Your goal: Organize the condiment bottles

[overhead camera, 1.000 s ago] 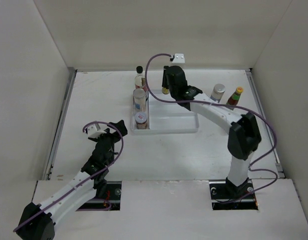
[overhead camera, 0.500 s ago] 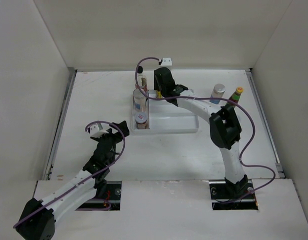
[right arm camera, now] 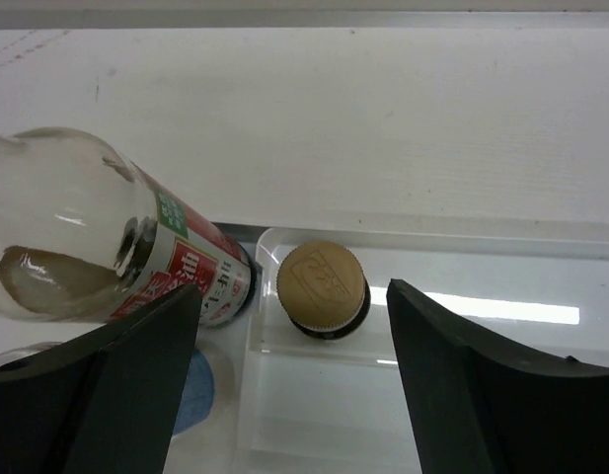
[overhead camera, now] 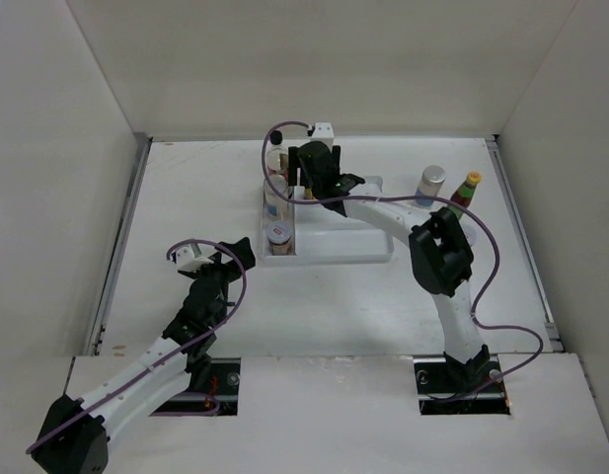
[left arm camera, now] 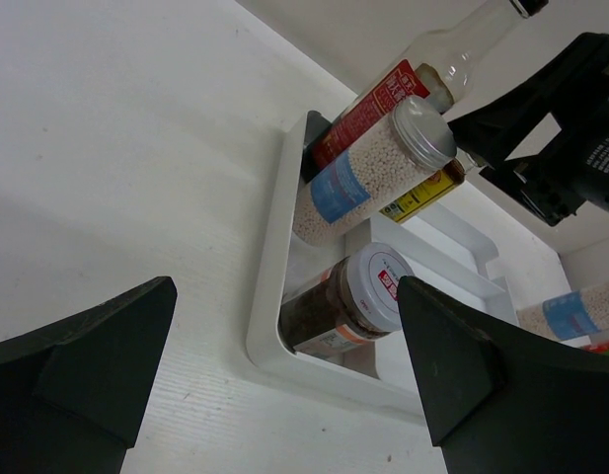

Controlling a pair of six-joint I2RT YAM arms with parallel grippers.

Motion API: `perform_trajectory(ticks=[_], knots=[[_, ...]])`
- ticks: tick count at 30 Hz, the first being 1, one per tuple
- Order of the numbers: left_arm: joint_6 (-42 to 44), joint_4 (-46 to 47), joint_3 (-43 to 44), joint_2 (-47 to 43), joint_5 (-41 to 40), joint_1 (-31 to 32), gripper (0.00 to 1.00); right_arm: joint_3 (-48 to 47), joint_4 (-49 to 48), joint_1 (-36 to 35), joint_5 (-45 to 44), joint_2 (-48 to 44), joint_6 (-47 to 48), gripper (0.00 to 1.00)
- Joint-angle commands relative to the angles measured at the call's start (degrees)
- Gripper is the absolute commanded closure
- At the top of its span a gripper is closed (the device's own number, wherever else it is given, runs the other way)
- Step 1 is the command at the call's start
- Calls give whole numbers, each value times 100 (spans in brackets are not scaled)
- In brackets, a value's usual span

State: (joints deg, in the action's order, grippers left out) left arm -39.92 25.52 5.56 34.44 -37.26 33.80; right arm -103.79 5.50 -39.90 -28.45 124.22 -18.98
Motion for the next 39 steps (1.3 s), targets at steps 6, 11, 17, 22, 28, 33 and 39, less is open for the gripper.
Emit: perform_trajectory(ticks=[6,11,17,22,28,33,39], knots=[[-33,138,-20,-165,43,-45,3,1376,-356,74,-389,-2435,246,7],[-24,111,-20,-209,43,-45,3,2748,-330,978,-732,-3483,167,3],[-24,120,6,-156,43,8,3,3330,-67,1998,-979,-3625,70,2],[-24,138,6,-130,43,8,3,3295,65,2403,-970,-3379,88,2],[-33,190,15,-25,43,17,3,3260,48,2605,-873,-3089,70,2],[-33,261,15,63,60,43,3,3084,-13,2781,-724,-2764,35,4],[-33,322,6,142,60,43,3,2856,-40,2922,-355,-2447,-9,16]])
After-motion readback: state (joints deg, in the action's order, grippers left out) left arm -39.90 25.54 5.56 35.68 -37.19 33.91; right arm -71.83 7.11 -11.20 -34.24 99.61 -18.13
